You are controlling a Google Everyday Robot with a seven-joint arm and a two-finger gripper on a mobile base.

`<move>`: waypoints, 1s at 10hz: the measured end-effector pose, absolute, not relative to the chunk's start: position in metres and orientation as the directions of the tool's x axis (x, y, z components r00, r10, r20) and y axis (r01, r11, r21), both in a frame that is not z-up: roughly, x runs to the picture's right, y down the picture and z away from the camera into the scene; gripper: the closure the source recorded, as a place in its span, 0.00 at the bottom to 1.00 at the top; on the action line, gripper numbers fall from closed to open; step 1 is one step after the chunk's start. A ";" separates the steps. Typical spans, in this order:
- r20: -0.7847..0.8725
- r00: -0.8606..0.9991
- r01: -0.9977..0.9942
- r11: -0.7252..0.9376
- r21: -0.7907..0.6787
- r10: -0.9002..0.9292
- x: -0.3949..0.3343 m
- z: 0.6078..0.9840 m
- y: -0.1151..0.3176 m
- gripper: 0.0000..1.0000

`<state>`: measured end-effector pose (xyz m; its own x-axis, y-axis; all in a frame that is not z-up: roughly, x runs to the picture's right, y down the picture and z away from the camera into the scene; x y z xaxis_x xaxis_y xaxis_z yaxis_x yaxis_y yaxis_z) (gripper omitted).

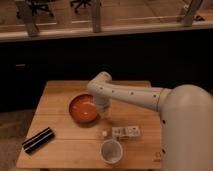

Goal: Push the ceramic bowl across the table

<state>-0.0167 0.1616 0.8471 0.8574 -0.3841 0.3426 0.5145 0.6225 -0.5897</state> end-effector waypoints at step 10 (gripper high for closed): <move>0.386 0.819 0.574 0.588 -0.570 -0.425 -0.037 0.837 0.174 1.00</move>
<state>-0.0371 0.1741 0.8369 0.8186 -0.4251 0.3862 0.5741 0.5877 -0.5700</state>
